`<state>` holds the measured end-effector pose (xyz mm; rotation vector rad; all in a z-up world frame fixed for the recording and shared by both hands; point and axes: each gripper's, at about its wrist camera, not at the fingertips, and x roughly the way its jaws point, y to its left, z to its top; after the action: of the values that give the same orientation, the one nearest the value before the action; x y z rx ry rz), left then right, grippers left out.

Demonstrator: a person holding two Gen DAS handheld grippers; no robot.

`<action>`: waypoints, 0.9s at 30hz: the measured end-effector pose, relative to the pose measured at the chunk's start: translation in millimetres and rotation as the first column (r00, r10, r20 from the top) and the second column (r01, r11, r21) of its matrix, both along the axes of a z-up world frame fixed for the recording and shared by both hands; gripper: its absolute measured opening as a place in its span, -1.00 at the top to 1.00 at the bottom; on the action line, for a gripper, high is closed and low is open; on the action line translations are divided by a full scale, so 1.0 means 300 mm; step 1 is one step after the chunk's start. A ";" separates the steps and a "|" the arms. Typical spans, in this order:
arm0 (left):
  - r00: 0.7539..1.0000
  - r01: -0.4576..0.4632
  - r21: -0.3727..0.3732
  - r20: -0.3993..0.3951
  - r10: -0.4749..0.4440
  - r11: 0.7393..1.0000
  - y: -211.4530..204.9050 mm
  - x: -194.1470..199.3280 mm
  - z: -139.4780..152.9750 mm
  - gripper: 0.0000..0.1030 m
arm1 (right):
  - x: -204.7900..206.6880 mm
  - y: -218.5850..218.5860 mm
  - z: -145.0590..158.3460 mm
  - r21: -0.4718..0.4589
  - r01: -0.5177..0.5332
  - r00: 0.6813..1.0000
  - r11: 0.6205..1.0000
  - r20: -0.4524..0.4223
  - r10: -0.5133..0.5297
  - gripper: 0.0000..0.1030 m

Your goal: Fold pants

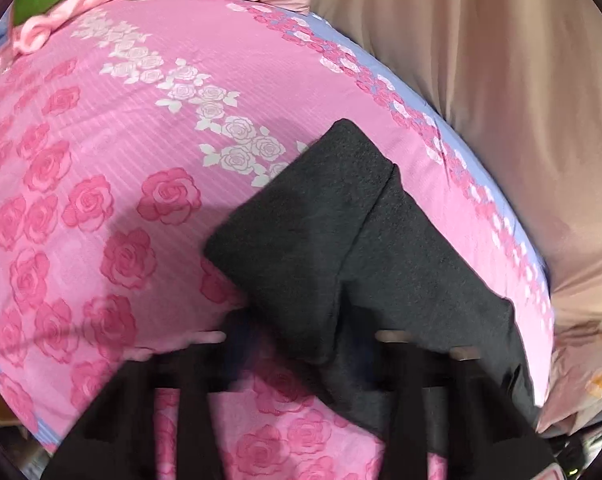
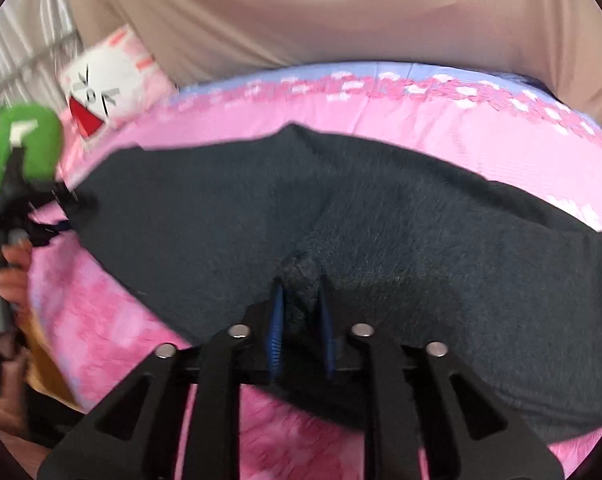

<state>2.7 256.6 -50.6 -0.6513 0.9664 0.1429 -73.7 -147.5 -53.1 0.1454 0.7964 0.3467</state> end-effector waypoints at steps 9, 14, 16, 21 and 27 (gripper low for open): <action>0.981 0.101 0.077 0.161 -0.112 0.992 -0.141 -0.005 0.246 0.71 | -0.076 -0.164 0.101 0.009 0.140 0.987 0.990 0.080 -0.140 0.13; 0.892 0.314 0.197 0.275 -0.360 0.929 -0.486 -0.027 0.468 0.73 | -0.089 -0.272 0.122 0.023 0.235 0.966 0.972 0.108 -0.236 0.03; 0.830 0.404 0.281 0.288 -0.478 0.871 -0.683 -0.053 0.515 0.72 | -0.104 -0.333 0.127 0.047 0.277 0.953 0.960 0.114 -0.281 0.03; 0.740 0.613 0.227 0.173 -0.650 0.757 -1.008 -0.054 0.374 0.28 | -0.154 -0.455 0.091 0.073 0.345 0.932 0.936 0.088 -0.351 0.02; 0.707 0.663 0.272 0.079 -0.702 0.698 -1.154 -0.119 0.198 -0.41 | -0.192 -0.531 0.059 0.115 0.354 0.932 0.928 0.042 -0.361 0.01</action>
<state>-33.1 -89.7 8.9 -0.0521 0.9457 -0.4697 -131.4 -306.8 -35.5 0.3730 0.6732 0.0462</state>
